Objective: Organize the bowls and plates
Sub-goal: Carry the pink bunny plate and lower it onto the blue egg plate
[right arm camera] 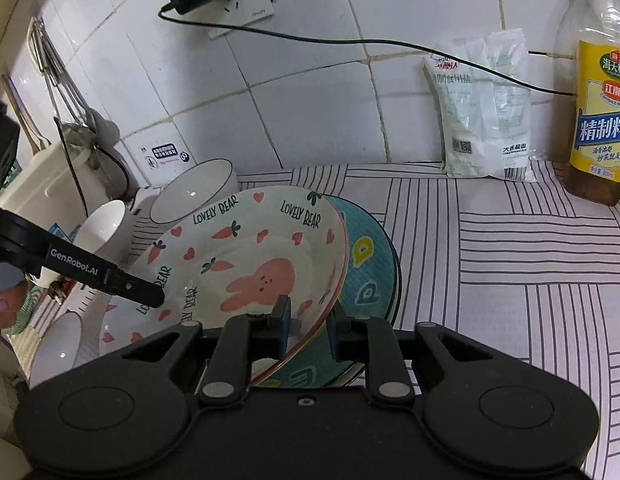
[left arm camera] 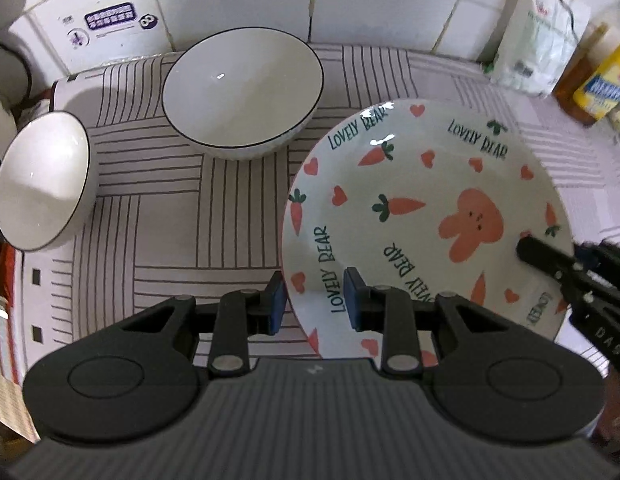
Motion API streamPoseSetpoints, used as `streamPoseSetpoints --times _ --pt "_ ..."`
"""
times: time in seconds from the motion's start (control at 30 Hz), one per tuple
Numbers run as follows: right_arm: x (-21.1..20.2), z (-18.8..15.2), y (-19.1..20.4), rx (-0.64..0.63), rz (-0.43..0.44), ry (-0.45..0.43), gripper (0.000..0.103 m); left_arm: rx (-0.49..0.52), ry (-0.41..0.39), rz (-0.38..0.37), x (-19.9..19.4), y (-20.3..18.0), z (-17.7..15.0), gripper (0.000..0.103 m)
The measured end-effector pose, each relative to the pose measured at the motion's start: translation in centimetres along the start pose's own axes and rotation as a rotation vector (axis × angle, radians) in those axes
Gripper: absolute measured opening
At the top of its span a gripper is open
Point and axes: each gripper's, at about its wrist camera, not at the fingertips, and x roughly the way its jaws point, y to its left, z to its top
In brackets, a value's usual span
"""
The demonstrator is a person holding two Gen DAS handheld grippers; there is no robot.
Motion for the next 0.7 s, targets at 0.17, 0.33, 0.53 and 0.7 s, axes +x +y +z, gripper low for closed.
streamPoseSetpoints --times 0.17,0.33,0.53,0.7 --pt "0.3 0.3 -0.3 0.000 -0.018 0.000 0.023 0.010 0.015 -0.011 0.4 0.0 0.4 0.028" --pt "0.6 0.5 -0.2 -0.022 -0.048 0.012 0.024 0.019 0.017 -0.001 0.8 -0.5 0.3 0.028" --pt "1.2 0.6 -0.1 -0.014 -0.108 0.034 0.027 0.010 0.022 0.005 1.1 -1.1 0.2 0.028" --pt "1.5 1.1 1.5 -0.100 -0.192 0.046 0.034 -0.037 0.034 -0.017 1.4 -0.9 0.4 0.028"
